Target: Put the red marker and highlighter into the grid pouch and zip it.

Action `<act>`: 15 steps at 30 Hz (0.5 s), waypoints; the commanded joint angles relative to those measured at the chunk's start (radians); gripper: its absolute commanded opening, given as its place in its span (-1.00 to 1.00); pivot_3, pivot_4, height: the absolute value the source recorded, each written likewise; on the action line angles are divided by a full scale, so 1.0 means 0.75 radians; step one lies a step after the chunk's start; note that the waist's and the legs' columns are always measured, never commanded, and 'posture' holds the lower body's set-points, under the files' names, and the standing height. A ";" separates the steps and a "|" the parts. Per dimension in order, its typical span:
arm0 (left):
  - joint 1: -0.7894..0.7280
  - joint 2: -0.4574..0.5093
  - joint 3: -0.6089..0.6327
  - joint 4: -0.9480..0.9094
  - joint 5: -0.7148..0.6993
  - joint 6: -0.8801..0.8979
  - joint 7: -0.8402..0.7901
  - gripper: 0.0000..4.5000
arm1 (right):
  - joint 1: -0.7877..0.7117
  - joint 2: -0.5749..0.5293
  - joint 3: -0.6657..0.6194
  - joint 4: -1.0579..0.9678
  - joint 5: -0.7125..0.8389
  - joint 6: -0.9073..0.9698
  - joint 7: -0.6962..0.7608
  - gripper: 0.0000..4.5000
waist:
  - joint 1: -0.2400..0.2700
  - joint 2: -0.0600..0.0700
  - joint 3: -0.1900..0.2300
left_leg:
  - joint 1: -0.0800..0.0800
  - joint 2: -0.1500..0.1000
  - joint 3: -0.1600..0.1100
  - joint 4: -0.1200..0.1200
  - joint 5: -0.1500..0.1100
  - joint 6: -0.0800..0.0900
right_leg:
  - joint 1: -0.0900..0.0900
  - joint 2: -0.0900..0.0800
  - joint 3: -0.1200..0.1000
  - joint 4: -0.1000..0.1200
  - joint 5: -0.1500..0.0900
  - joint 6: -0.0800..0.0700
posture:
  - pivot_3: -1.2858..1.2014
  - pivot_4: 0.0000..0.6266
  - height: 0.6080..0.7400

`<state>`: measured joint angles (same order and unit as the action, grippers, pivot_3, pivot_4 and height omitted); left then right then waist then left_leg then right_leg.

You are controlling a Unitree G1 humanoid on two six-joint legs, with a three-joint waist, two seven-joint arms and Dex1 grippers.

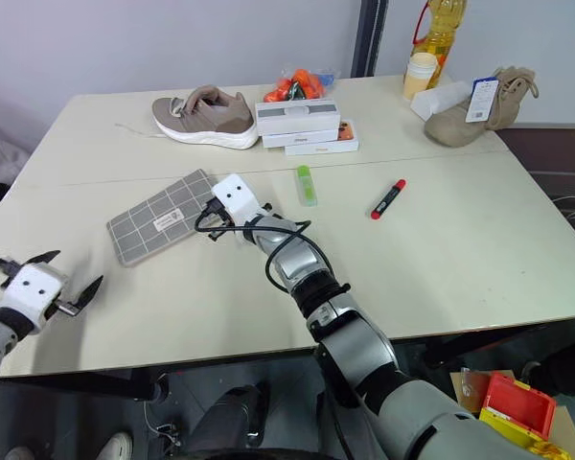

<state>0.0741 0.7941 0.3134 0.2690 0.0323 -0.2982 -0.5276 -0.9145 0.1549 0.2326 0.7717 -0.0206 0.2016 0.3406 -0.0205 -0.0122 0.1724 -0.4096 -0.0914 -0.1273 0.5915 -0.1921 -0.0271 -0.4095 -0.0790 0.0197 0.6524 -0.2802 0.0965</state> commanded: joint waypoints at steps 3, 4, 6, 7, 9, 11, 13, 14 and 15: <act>-0.196 0.066 -0.148 0.276 0.076 -0.278 -0.080 1.00 | -0.010 0.022 -0.024 -0.062 0.009 -0.026 0.008 -0.96 | -0.001 0.000 0.000 | 0.000 0.000 0.000 0.000 0.000 0.000 | 0.000 0.000 0.000 0.001 0.000 0.000 | 0.03 -0.52 1.00; -0.238 0.070 -0.176 0.329 0.094 -0.328 -0.086 1.00 | -0.006 0.022 -0.026 -0.069 0.009 -0.024 0.008 -0.96 | 0.000 0.000 0.000 | 0.000 0.000 0.000 0.000 0.000 0.000 | -0.001 0.000 0.000 0.001 0.000 0.000 | 0.03 -0.52 1.00; -0.316 0.066 -0.219 0.422 0.101 -0.409 -0.108 1.00 | 0.004 0.021 -0.025 -0.084 0.006 -0.021 0.007 -0.96 | 0.002 0.000 0.000 | 0.000 0.000 0.000 0.000 0.000 0.000 | -0.001 0.000 0.000 0.002 0.000 0.000 | 0.03 -0.52 1.00; -0.350 0.066 -0.239 0.467 0.112 -0.446 -0.111 1.00 | 0.011 0.021 -0.024 -0.091 0.005 -0.020 0.007 -0.96 | 0.002 0.000 0.000 | 0.000 0.000 0.000 0.000 0.000 0.000 | -0.001 0.000 0.000 0.003 0.000 0.000 | 0.03 -0.52 1.00; -0.422 0.065 -0.281 0.562 0.139 -0.522 -0.117 1.00 | 0.028 0.017 -0.023 -0.114 0.003 -0.015 0.006 -0.96 | 0.004 0.000 0.000 | 0.000 0.000 0.000 0.000 0.000 0.000 | -0.001 -0.001 0.000 0.003 0.000 0.001 | 0.03 -0.52 1.00; -0.491 0.060 -0.325 0.647 0.157 -0.590 -0.137 1.00 | 0.047 0.011 -0.023 -0.137 0.001 -0.007 0.001 -0.96 | 0.006 0.000 0.000 | 0.000 -0.001 0.000 0.000 0.000 0.000 | -0.001 -0.001 0.000 0.003 0.000 0.001 | 0.03 -0.52 1.00; -0.543 0.053 -0.356 0.709 0.163 -0.640 -0.153 1.00 | 0.059 0.005 -0.022 -0.151 -0.001 -0.002 0.001 -0.96 | 0.005 0.000 0.000 | 0.000 -0.001 0.000 0.001 0.001 0.000 | -0.001 -0.001 0.000 0.004 0.000 0.001 | 0.03 -0.52 1.00; -0.564 0.049 -0.367 0.733 0.163 -0.656 -0.158 1.00 | 0.063 0.002 -0.021 -0.157 -0.002 0.001 0.001 -0.96 | 0.004 0.000 0.000 | 0.000 -0.001 0.000 0.001 0.001 0.000 | 0.000 -0.001 0.000 0.004 0.000 0.001 | 0.03 -0.52 1.00; -0.582 0.044 -0.378 0.753 0.162 -0.673 -0.168 1.00 | 0.066 0.000 -0.020 -0.161 -0.003 0.003 0.000 -0.96 | 0.003 0.000 -0.001 | 0.000 -0.001 0.000 0.001 0.001 0.000 | -0.001 -0.001 0.000 0.004 0.000 0.001 | 0.03 -0.52 1.00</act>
<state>-0.3580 0.8370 0.0663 0.8089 0.1398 -0.7759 -0.6293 -0.8616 0.1456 0.2225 0.7058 -0.0228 0.2105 0.3404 -0.0178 -0.0121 0.1719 -0.4095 -0.0922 -0.1276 0.5919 -0.1916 -0.0272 -0.4099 -0.0795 0.0195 0.6560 -0.2799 0.0971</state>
